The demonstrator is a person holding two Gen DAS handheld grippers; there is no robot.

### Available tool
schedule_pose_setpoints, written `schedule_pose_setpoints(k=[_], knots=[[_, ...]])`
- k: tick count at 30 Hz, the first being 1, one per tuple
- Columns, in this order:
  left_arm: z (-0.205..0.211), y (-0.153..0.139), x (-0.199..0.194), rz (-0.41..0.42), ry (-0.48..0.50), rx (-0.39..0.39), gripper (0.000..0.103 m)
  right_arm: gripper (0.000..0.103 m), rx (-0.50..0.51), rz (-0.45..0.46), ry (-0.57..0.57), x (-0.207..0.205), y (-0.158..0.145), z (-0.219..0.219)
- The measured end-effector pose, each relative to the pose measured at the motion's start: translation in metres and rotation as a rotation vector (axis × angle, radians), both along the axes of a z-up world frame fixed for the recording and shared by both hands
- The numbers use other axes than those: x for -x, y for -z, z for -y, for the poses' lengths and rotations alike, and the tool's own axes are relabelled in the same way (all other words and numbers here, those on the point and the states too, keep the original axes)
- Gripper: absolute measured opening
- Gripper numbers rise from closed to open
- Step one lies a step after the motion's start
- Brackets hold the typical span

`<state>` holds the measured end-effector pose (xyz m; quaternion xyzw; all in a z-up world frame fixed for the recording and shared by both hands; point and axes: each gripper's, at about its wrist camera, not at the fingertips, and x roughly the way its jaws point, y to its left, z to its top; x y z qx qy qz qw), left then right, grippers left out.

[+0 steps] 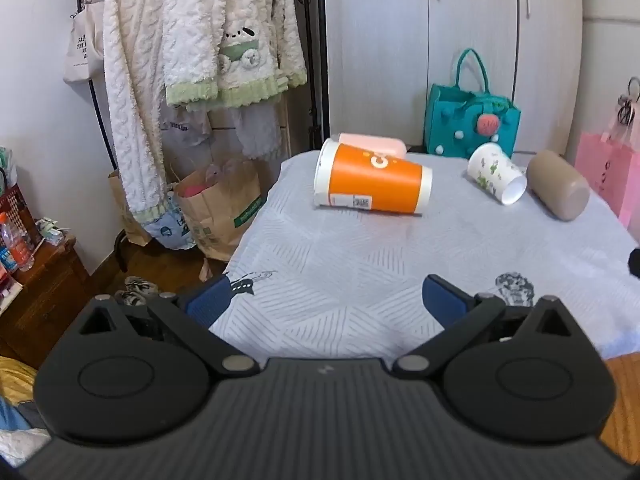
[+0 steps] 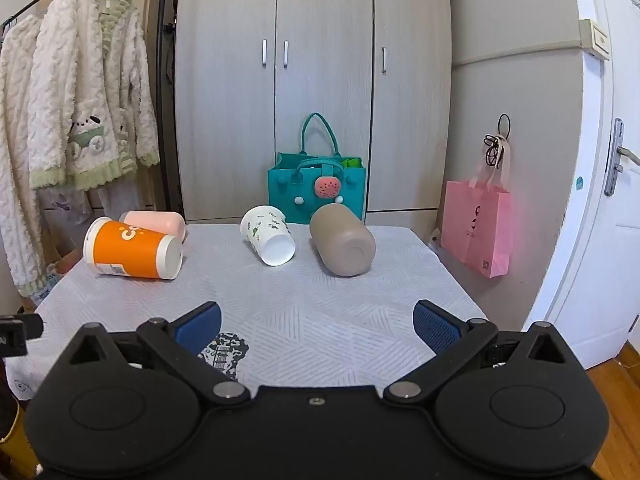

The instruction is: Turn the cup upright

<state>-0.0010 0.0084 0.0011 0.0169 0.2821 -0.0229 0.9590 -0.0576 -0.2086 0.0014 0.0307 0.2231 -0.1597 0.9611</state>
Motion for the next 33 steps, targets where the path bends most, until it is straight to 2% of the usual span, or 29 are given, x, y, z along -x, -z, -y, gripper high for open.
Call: schedule_pose_setpoints(k=[5,10,33], knots=[[-0.0054,-0.0001,-0.0014,-0.007,0.021,0.050,0.103,0.103,0.000,-0.012,0.005,-0.0023,0.0000,0.0005],[-0.0037,0.0006,-0.0017,0.003,0.013,0.029,0.103,0.103,0.001,-0.015,0.006,-0.0038,0.0015,0.0002],[-0.0040,0.0043,0.0002,-0.003,0.024,0.032,0.103,0.103,0.000,-0.018,-0.002,-0.0027,0.0036,-0.0030]])
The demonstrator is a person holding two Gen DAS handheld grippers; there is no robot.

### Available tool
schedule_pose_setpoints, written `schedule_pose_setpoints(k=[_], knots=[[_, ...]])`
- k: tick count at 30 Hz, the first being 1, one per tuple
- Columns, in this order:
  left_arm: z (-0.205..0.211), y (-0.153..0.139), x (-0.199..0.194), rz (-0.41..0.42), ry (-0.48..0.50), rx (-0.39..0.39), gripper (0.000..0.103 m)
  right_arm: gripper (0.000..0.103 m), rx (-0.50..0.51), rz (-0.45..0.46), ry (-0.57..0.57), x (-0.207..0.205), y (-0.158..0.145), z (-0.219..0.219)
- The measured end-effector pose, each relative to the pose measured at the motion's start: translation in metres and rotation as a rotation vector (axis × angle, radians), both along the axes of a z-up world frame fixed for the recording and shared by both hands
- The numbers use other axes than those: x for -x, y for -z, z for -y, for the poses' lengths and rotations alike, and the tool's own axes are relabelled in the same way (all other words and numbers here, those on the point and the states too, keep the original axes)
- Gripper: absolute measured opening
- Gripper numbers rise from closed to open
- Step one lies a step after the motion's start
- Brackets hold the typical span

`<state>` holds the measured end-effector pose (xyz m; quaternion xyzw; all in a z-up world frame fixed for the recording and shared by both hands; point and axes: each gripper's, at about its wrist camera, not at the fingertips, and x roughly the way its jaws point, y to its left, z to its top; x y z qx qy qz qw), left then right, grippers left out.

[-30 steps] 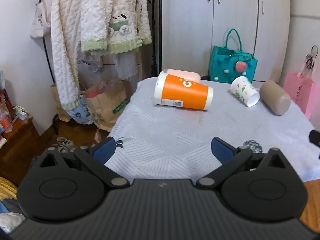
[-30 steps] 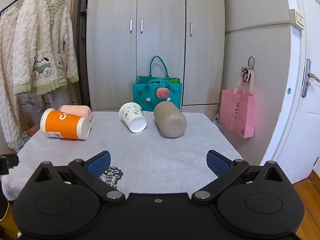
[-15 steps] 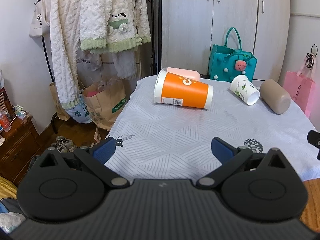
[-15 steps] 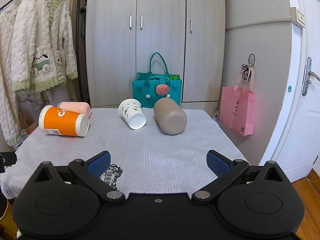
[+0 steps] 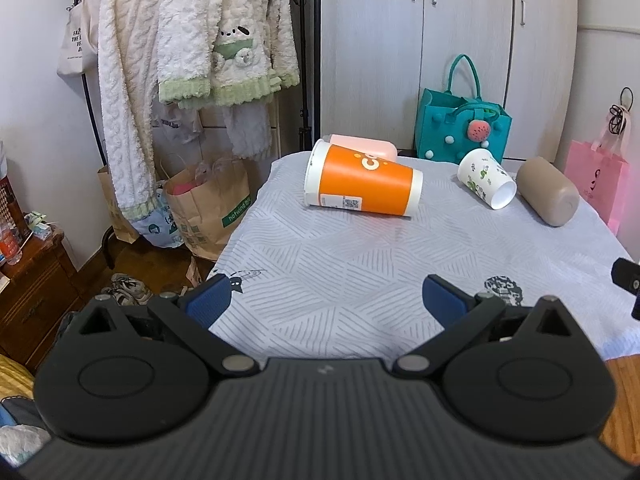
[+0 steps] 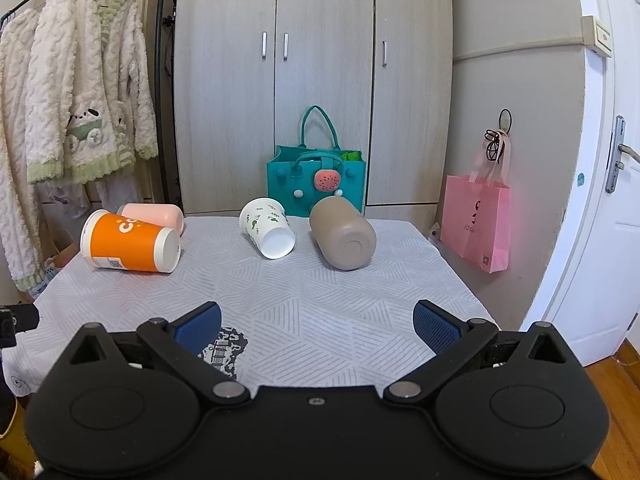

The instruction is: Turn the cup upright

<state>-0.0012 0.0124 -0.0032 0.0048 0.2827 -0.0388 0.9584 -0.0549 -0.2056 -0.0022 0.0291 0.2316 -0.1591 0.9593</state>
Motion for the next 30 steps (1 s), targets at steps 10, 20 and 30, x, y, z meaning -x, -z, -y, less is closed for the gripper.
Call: schedule_pose_setpoints(k=[10,20,30], knots=[[-0.0018,-0.0037,0.0006,-0.003,0.005,0.012,0.103,0.103,0.006,0.009,0.000,0.0003,-0.0023,-0.0011],[0.0018,-0.0034,0.0012,0.000,0.010,0.002,0.103,0.103,0.006,0.006,-0.001,-0.0001,-0.0018,-0.0008],[0.0057,-0.0038,0.0006,-0.010,0.020,-0.007,0.103,0.103,0.007,-0.004,-0.004,-0.0008,0.0018,-0.0043]])
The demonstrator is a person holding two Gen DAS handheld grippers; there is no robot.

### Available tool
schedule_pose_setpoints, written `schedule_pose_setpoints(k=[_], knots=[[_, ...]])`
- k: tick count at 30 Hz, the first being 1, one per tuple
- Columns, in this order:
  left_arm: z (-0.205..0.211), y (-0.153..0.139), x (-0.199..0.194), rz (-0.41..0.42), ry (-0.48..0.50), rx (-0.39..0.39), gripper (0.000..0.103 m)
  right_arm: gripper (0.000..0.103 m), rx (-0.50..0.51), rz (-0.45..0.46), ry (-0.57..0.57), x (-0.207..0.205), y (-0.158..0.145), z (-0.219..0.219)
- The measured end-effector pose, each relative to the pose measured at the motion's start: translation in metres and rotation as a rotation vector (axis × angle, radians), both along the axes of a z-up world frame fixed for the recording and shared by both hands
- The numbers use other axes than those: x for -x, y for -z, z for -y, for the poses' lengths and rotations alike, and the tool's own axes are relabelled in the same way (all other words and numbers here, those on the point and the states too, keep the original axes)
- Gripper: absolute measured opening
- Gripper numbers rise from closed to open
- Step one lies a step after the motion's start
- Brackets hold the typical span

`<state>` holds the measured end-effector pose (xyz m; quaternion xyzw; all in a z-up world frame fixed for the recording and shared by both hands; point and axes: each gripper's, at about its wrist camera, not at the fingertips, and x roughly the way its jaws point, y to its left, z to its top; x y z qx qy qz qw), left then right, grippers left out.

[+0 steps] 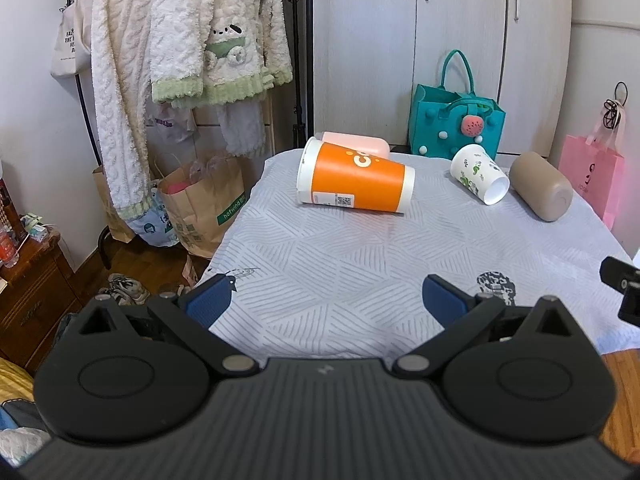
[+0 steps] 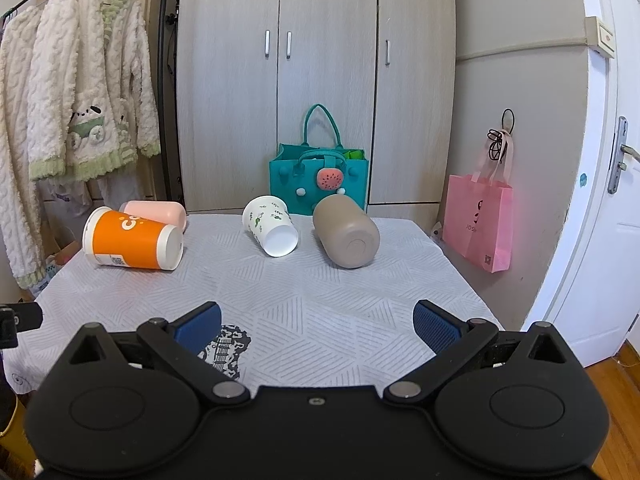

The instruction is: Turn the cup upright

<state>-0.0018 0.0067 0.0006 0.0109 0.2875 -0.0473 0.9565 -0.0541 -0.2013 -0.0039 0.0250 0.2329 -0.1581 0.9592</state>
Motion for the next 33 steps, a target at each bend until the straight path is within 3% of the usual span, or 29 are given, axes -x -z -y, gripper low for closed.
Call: schedule_pose_setpoints(k=[15,19,22,27,33], knots=[[-0.004,-0.004,0.008,0.010,0.011,0.004,0.103,0.103,0.004,-0.006,-0.019,0.002,0.001,0.001],[-0.009,-0.002,0.005,-0.007,0.008,0.011,0.103,0.103,-0.047,-0.009,-0.159,0.001,-0.006,0.014],[-0.009,-0.004,-0.004,-0.025,0.009,0.030,0.103,0.103,-0.031,-0.032,-0.253,-0.006,-0.025,0.026],[-0.001,-0.017,-0.027,-0.053,0.088,0.103,0.103,0.103,-0.034,-0.063,-0.393,-0.021,-0.060,0.043],[0.029,-0.045,-0.055,-0.027,0.154,0.043,0.103,0.103,0.015,-0.086,-0.467,-0.042,-0.083,0.047]])
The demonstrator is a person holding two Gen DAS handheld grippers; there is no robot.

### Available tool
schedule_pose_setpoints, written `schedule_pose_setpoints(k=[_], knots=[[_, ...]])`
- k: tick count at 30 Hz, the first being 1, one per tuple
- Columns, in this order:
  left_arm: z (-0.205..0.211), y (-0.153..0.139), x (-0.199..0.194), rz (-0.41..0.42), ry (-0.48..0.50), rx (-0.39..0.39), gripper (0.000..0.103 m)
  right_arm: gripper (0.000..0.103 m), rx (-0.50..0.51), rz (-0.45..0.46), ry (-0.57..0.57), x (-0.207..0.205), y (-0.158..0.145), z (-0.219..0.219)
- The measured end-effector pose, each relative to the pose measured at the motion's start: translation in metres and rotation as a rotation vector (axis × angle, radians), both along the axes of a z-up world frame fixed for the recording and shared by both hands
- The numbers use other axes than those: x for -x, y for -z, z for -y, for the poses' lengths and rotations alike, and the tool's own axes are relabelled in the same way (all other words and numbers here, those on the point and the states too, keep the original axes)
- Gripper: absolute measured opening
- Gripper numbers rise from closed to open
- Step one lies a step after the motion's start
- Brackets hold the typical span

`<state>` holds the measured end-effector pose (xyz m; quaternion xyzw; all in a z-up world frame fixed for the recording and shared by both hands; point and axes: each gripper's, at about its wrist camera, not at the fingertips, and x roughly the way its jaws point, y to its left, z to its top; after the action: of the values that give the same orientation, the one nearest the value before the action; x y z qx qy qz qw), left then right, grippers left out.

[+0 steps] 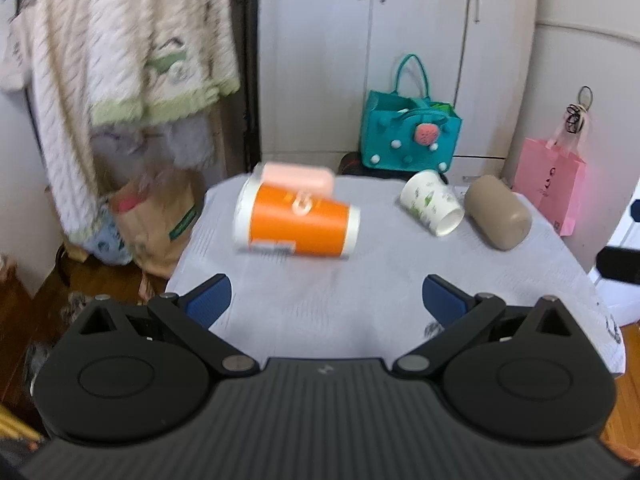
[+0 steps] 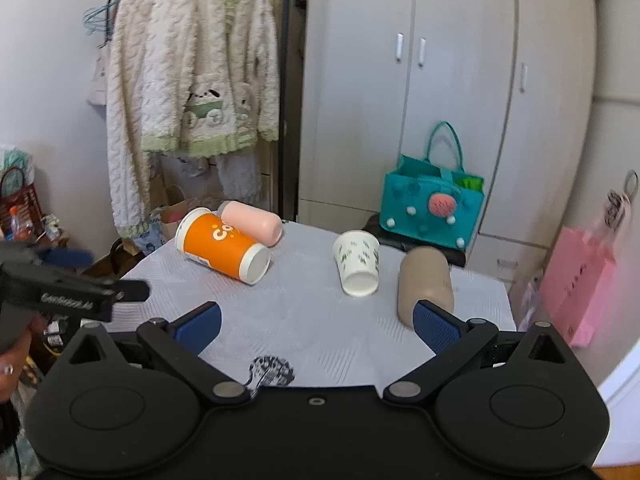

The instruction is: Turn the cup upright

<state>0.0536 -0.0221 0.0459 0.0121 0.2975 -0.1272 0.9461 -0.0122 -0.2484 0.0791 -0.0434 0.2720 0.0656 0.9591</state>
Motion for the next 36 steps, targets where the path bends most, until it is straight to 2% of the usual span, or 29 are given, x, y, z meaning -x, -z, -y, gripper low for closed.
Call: schedule_pose_setpoints(k=[3,8,10,13,16,21,23,27,32,34,36], knots=[[0.014,-0.011,-0.024,-0.038,0.049,0.011,0.103,0.103,-0.005,0.003,-0.032,-0.016,-0.005,0.009],[0.034,-0.019,-0.065,-0.118,0.087,0.031,0.102,0.103,-0.091,-0.084,-0.090,-0.058,-0.006,0.029],[0.041,-0.020,-0.081,-0.158,0.088,0.041,0.101,0.103,-0.085,-0.126,-0.104,-0.076,-0.005,0.034],[0.049,-0.017,-0.105,-0.253,0.106,0.114,0.100,0.103,-0.043,-0.199,-0.142,-0.105,-0.004,0.036],[0.057,-0.015,-0.124,-0.308,0.094,0.172,0.100,0.103,-0.029,-0.264,-0.173,-0.130,-0.002,0.039],[0.054,-0.013,-0.137,-0.301,0.019,0.241,0.100,0.102,0.010,-0.315,-0.179,-0.166,0.009,0.041],[0.056,-0.014,-0.145,-0.303,0.017,0.272,0.100,0.102,0.008,-0.326,-0.189,-0.180,0.017,0.042],[0.061,-0.007,-0.168,-0.350,-0.002,0.390,0.100,0.093,-0.038,-0.360,-0.197,-0.211,0.034,0.046],[0.076,0.004,-0.186,-0.370,-0.026,0.363,0.100,0.090,-0.060,-0.418,-0.189,-0.243,0.057,0.051],[0.076,0.009,-0.190,-0.393,-0.028,0.372,0.100,0.084,-0.062,-0.437,-0.191,-0.252,0.064,0.053],[0.073,0.013,-0.193,-0.396,-0.049,0.374,0.100,0.083,-0.065,-0.456,-0.187,-0.261,0.071,0.055]])
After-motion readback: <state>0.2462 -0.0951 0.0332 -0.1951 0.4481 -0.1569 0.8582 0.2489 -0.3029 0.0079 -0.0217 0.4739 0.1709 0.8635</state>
